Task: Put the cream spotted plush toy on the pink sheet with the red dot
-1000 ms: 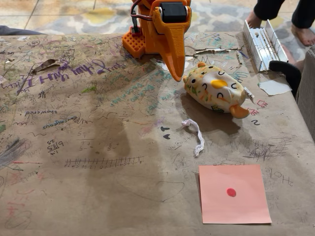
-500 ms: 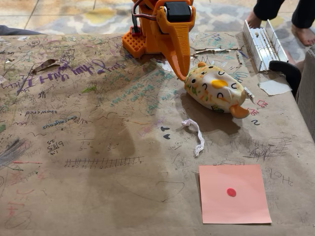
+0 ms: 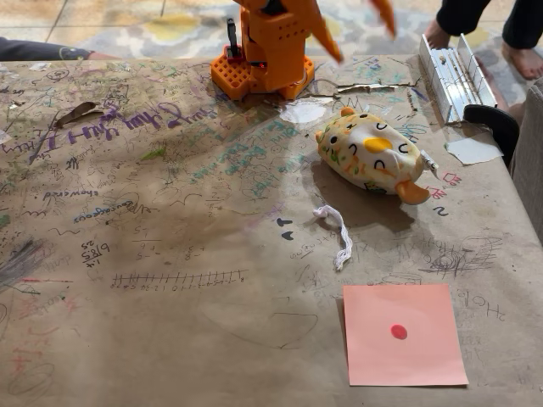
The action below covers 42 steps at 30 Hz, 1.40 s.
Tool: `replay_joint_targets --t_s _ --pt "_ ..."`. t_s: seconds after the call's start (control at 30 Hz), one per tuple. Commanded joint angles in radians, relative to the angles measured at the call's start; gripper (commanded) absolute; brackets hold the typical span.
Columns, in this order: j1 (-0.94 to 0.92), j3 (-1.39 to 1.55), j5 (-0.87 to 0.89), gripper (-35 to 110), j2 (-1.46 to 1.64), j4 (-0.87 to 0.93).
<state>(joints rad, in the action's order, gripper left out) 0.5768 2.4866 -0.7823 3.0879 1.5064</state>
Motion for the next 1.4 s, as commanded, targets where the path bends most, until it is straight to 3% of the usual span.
replay_joint_targets --t_s 0.0,0.1,0.27,0.53,0.73,0.87,0.93,0.97,1.2,1.37 --pt "0.052 -0.083 -0.078 34 -0.172 0.035" --pt "0.129 -0.025 -0.117 36 -0.342 0.009" --pt "0.149 0.043 -0.179 37 -0.637 -0.196" --pt "0.014 -0.011 -0.275 35 -0.896 -0.321" --pt "-0.058 0.032 -0.313 32 -1.037 -0.534" --pt "-0.060 0.017 -0.288 22 -1.183 -0.624" --pt "-0.054 -0.026 -0.225 8 -1.221 -0.609" --pt "-0.052 -0.037 -0.189 0 -1.229 -0.611" --pt "-0.143 0.048 -0.011 0 -0.968 -0.690" --pt "-0.256 -0.003 0.037 0 -0.554 -0.528"
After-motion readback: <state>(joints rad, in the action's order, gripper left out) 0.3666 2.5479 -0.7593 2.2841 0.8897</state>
